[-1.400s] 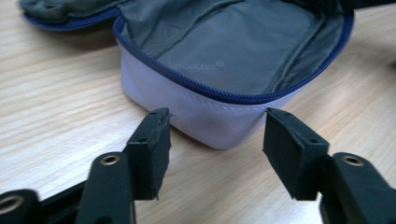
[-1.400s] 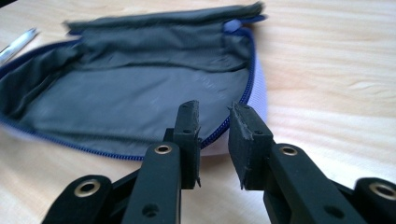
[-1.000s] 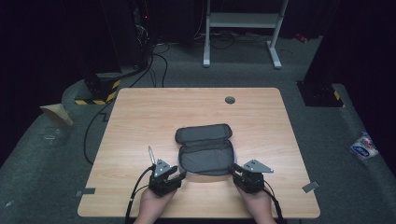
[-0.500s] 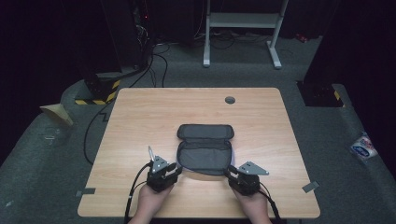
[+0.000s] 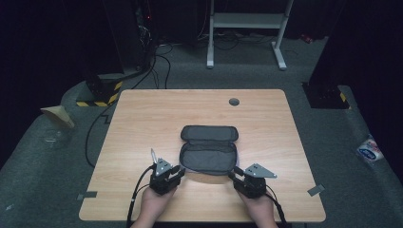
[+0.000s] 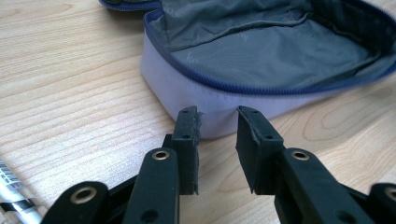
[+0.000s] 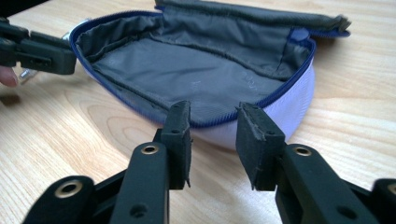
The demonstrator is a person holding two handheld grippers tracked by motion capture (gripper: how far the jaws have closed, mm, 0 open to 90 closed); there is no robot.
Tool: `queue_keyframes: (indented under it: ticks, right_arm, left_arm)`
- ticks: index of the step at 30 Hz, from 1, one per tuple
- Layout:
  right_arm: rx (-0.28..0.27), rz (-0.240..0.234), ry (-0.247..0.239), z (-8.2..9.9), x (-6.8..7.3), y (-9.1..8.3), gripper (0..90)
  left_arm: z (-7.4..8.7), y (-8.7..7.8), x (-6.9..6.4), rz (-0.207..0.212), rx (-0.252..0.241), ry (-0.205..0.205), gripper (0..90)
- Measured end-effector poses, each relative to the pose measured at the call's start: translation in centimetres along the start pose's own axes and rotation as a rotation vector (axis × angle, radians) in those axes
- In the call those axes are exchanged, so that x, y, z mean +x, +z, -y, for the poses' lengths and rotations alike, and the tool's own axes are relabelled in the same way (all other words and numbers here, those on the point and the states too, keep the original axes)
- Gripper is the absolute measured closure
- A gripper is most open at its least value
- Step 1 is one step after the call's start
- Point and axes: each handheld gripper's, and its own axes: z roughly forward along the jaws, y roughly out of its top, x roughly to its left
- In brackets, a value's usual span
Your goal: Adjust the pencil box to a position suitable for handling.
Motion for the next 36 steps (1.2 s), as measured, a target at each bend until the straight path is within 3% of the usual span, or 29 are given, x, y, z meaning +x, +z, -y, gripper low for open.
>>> queue_keyframes:
  ticks: [1,6,7,9,12,16,18,22,26,27,30,31,32,36]
  right_arm:
    - [0.0,0.0,0.0,0.0,0.0,0.0,63.3]
    - [-0.021,0.004,0.019,-0.3,-0.7,-0.6,44.2]
    - [-0.021,0.004,0.019,-0.3,-0.7,-0.6,44.2]
    - [-0.022,0.012,0.023,-0.3,-0.6,-0.7,28.6]
    - [0.001,0.05,0.016,-0.3,-0.2,-0.3,16.2]
    - [0.007,0.058,0.008,-0.3,0.0,0.1,15.2]
    - [0.003,0.053,0.018,-0.3,-0.1,0.0,16.8]
    - [-0.013,0.059,0.024,-0.4,-0.7,-0.6,21.5]
    - [-0.019,0.071,0.026,-0.5,-1.3,-1.0,24.4]
    - [-0.02,0.085,0.023,-0.7,-2.0,-1.4,27.6]
    - [-0.025,0.088,0.024,-0.9,-2.9,-1.9,30.5]
    - [-0.029,0.115,0.028,-1.0,-3.8,-2.4,30.9]
    - [-0.029,0.115,0.028,-1.0,-3.8,-2.4,30.9]
    - [0.004,0.166,0.041,-0.2,-5.8,-3.2,31.6]
  left_arm:
    - [0.0,0.0,0.0,0.0,0.0,0.0,68.9]
    - [0.1,-0.1,-0.1,-0.002,0.005,0.018,68.0]
    - [0.1,-0.2,-0.2,0.002,0.007,0.018,68.0]
    - [0.2,-0.4,-0.2,0.003,0.002,0.018,66.1]
    - [0.1,-0.8,-0.1,-0.002,-0.006,0.017,62.6]
    - [0.0,-1.4,0.2,0.006,-0.018,0.019,51.3]
    - [-0.1,-2.2,0.6,-0.016,-0.025,0.049,48.8]
    - [-0.1,-3.1,1.6,-0.019,-0.026,0.016,47.2]
    - [0.0,-3.5,2.2,-0.053,-0.028,0.011,47.2]
    - [0.1,-3.8,2.6,-0.08,-0.032,0.02,47.3]
    - [0.2,-4.2,3.1,-0.105,-0.037,0.02,47.1]
    - [0.5,-4.4,3.7,-0.128,-0.042,0.014,46.1]
    - [0.5,-4.4,3.7,-0.128,-0.042,0.014,45.9]
    - [1.0,-4.8,5.2,-0.158,-0.039,-0.028,44.7]
